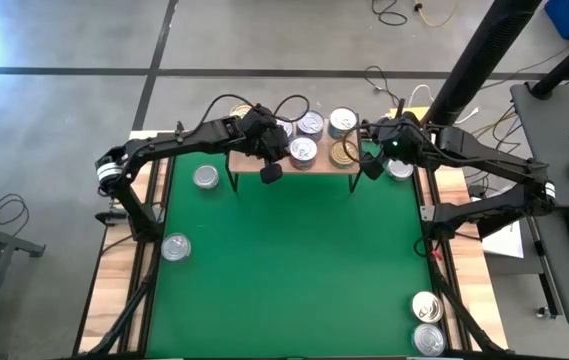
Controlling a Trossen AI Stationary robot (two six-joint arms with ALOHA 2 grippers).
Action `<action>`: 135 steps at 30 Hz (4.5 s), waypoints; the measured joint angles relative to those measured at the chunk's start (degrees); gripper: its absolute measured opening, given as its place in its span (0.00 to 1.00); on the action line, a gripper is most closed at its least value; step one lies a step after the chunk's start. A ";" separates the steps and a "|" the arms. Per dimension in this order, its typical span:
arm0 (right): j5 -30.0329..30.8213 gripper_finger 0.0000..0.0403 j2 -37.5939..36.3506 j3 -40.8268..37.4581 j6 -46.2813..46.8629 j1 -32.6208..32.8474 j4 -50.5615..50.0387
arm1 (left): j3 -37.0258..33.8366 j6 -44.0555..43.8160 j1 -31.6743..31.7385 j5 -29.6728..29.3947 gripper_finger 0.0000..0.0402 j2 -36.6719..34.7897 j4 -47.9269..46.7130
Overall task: Stack canned seafood by type on shelf
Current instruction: Adjust the red tuna cans on the shelf, then stack the green tuna can on top of the green tuna can on the shelf
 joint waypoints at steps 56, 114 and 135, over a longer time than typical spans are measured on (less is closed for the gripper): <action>-5.20 0.99 20.45 -0.31 -13.33 0.24 31.09 | -16.24 -1.77 0.13 -0.52 0.00 -12.68 10.34; -1.16 0.99 32.78 3.41 3.80 40.67 45.40 | -50.67 -63.65 -52.71 -13.03 0.00 -33.84 4.34; 12.16 0.99 31.41 9.62 -1.48 42.49 34.32 | -40.77 -82.95 -57.23 -8.79 0.00 -29.12 -48.87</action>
